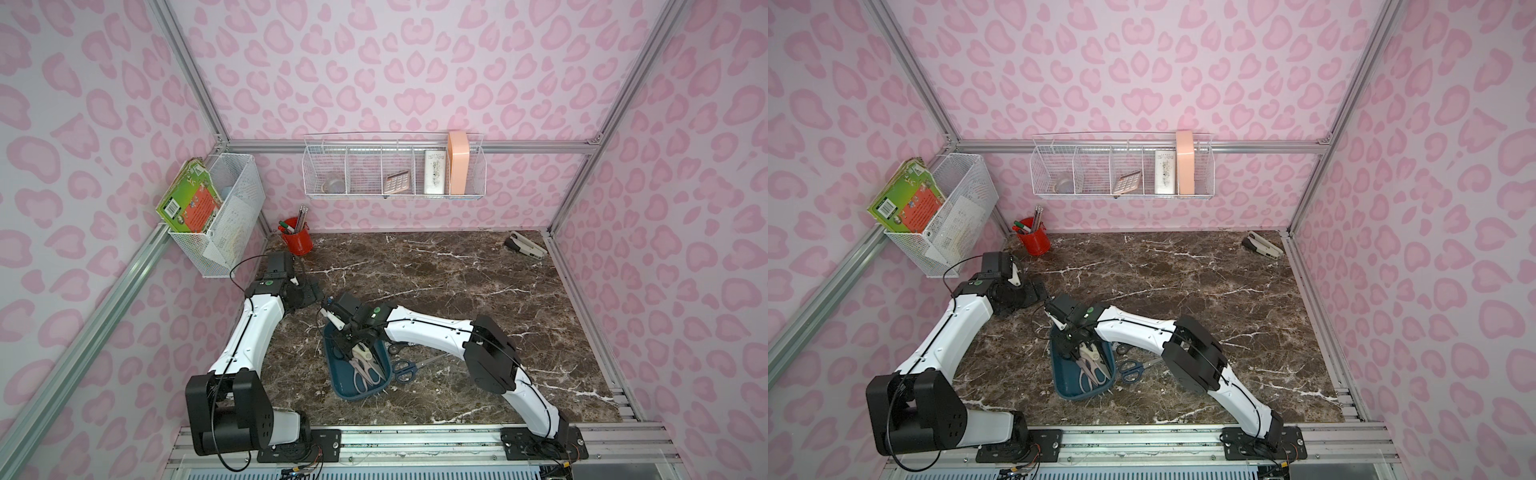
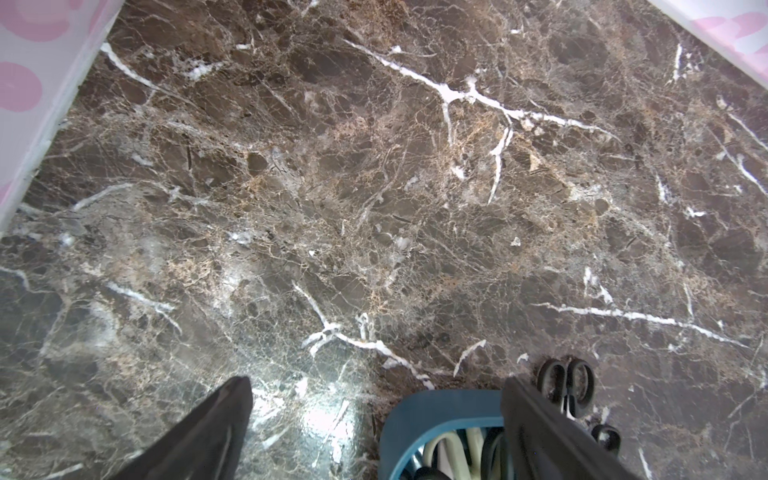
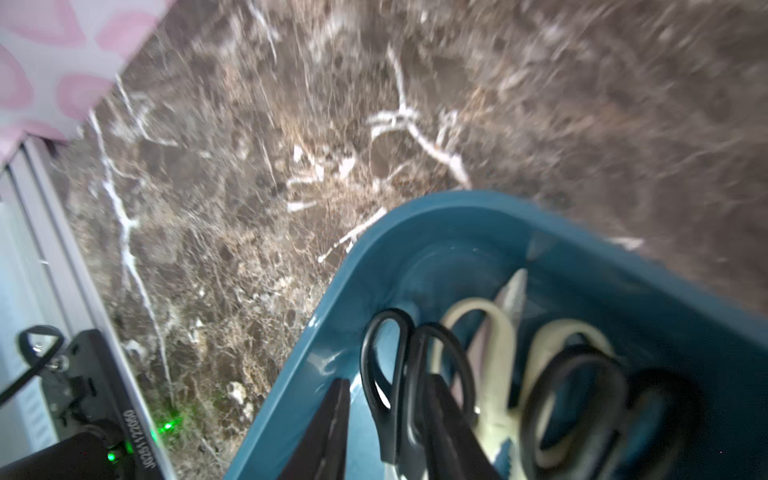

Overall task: Put the scissors into the storage box
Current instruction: Place the scissors in the storage box.

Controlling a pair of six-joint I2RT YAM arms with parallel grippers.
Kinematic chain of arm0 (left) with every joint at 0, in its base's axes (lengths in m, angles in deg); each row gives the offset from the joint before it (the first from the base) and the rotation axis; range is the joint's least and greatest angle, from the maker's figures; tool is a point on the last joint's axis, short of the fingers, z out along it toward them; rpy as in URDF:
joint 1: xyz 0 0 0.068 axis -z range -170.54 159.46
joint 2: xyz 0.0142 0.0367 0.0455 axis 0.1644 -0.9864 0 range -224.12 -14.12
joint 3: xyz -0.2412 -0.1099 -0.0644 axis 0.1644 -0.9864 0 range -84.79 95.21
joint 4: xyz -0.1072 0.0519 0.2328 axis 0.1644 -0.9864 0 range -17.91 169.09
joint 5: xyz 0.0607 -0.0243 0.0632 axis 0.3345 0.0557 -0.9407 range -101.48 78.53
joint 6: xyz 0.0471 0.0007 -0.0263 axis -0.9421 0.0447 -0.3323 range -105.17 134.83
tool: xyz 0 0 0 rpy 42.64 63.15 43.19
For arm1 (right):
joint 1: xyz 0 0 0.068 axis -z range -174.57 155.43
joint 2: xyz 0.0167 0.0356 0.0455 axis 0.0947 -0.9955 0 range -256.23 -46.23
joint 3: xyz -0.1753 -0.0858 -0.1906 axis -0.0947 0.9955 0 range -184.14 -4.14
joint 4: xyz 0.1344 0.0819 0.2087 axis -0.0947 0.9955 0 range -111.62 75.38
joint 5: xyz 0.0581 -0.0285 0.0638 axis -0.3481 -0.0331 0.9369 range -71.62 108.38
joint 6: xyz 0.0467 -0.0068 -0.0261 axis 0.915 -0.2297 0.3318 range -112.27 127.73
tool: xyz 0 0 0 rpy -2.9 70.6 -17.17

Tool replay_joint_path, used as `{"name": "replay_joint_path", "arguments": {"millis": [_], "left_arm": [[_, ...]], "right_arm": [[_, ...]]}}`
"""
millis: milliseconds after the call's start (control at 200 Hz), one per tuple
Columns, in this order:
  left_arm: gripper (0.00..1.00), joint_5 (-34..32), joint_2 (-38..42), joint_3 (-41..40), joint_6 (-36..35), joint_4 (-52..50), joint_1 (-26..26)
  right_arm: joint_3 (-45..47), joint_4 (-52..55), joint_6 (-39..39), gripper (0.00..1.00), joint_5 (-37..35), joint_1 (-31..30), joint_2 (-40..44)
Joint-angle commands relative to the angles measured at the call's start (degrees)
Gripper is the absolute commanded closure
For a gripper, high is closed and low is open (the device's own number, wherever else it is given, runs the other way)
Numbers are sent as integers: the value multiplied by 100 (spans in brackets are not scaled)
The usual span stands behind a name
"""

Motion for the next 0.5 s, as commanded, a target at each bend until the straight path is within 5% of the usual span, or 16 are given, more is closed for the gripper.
{"name": "replay_joint_path", "arguments": {"millis": [0,245,495], "left_arm": [[2,120,-21,-29,-17,12,-5],[2,1293,-154,-33,-134,181,71],[2,1935,-194,229,157,49,848]], "right_arm": [[263,-247,-59,67,-24,171,417],[1545,-609,-168,68,47,1089,1566],[2244,-387,-586,69,84,2023,1763]]}}
